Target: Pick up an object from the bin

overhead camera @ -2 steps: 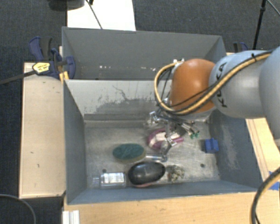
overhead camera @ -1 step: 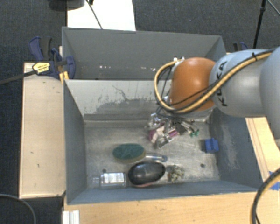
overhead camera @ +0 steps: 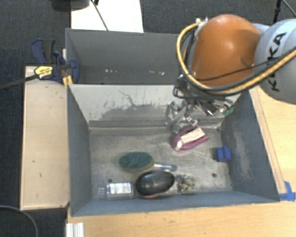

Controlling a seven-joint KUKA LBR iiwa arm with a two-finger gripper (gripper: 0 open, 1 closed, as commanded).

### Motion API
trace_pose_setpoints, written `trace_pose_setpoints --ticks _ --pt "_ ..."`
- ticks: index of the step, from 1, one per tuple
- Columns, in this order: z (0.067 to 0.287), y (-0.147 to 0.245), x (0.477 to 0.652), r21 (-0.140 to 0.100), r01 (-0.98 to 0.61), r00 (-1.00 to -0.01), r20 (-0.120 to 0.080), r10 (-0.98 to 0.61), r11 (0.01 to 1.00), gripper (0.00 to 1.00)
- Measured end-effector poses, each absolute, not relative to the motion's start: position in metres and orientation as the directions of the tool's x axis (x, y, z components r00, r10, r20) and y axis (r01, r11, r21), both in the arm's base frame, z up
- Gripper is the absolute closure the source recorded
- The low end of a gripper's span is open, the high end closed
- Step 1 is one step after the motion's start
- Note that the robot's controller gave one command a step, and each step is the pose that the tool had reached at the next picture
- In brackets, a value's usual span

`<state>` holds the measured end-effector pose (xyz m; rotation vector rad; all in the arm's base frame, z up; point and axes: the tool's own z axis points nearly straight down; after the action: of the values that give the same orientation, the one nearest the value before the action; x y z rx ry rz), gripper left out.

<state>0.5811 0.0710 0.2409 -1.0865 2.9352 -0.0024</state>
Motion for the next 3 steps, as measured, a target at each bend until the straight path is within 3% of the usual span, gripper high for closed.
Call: trace_pose_setpoints --ticks 1,2,3 --pt "0.139 0.068 0.564 0.005 -0.715 -0.700 0.003 -0.715 0.700 1.00" --pt "0.144 0.068 0.566 0.000 -0.713 -0.702 -0.004 -0.713 0.702 0.00" --pt "0.106 0.085 0.522 -0.014 -0.821 -0.571 -0.015 -0.821 0.571 0.00"
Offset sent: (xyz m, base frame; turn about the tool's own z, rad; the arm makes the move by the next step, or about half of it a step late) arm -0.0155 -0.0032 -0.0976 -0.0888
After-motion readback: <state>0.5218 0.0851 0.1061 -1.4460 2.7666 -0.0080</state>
